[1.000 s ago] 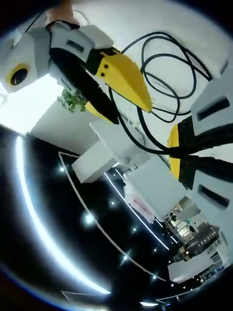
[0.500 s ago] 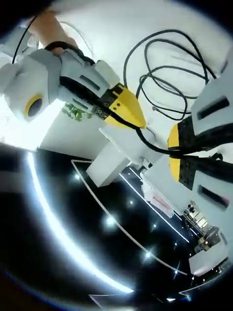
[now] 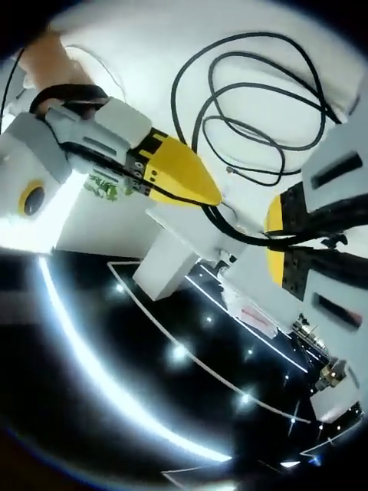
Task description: Coil the Type-C to USB data cable on the desktop and secure it with Velcro straps.
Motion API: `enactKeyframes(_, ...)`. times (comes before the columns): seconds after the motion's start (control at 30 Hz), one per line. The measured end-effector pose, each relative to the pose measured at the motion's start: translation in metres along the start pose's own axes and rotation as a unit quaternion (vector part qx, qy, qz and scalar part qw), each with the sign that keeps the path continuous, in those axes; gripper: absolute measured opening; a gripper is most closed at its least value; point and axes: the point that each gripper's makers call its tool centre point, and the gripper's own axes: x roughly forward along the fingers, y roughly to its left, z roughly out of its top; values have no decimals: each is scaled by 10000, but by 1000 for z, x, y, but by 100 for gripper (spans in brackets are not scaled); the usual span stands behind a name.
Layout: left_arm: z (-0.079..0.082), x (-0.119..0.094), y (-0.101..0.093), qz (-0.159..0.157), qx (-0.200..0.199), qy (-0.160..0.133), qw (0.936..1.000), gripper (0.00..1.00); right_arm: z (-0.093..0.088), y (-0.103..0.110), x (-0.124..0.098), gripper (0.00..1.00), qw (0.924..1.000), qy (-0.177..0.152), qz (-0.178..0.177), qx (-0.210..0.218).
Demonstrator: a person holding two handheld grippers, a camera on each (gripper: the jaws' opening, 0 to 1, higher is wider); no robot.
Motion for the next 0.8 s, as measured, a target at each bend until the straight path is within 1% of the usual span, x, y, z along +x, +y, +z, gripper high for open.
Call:
enactKeyframes(0.03,-1,0,2,-40,-238,-77,9997,4,1,1,0,4,9995,-101,31,285)
enactKeyframes(0.07,-2,0,3,-87,-341,-76,9994,4,2,1,0,5,9979,-223,69,608)
enactKeyframes(0.1,-4,0,4,-69,-423,-40,9991,4,3,0,-1,8,9948,-269,110,974)
enactKeyframes(0.13,-9,-1,8,-23,-388,61,9992,4,4,-7,-4,11,9898,-282,46,1398)
enactKeyframes(0.17,-14,-2,10,14,-354,171,9992,4,4,-12,-6,13,9878,-312,30,1524)
enactKeyframes(0.2,-17,-3,13,72,-290,248,9992,4,5,-20,-10,12,9852,-340,-54,1679)
enactKeyframes(0.27,-19,-5,17,123,-348,250,9990,4,5,-40,-18,12,9785,-476,-246,1993)
enactKeyframes(0.3,-20,-5,19,160,-403,253,9987,4,2,-47,-21,13,9769,-440,-307,2070)
enactKeyframes(0.33,-21,-5,21,204,-425,270,9985,4,-4,-52,-23,13,9740,-318,-337,2219)
enactKeyframes(0.4,-23,-6,25,304,-369,327,9983,4,-18,-50,-22,18,9650,-3,-196,2614)
enactKeyframes(0.43,-23,-7,26,332,-367,344,9982,4,-25,-47,-21,20,9602,81,-113,2789)
enactKeyframes(0.47,-24,-7,27,345,-387,352,9980,4,-28,-45,-20,20,9579,82,-76,2867)
enactKeyframes(0.5,-25,-7,27,344,-434,341,9979,4,-31,-38,-17,20,9564,116,78,2918)
enactKeyframes(0.57,-26,-7,27,351,-474,360,9976,4,-32,-27,-14,20,9571,197,324,2873)
enactKeyframes(0.6,-28,-7,28,363,-480,390,9974,4,-34,-20,-14,20,9604,278,462,2732)
enactKeyframes(0.67,-31,-7,30,389,-513,437,9970,4,-38,-12,-13,20,9718,453,534,2251)
enactKeyframes(0.7,-31,-7,32,418,-593,441,9964,4,-42,-8,-13,20,9753,571,562,2060)
enactKeyframes(0.73,-31,-8,33,440,-694,417,9957,4,-43,-6,-12,15,9778,577,543,1938)
enactKeyframes(0.77,-31,-8,35,453,-810,379,9950,4,-44,-4,-11,8,9791,577,530,1879)
enactKeyframes(0.8,-30,-9,36,453,-938,335,9940,4,-46,-4,-10,5,9808,583,505,1789)
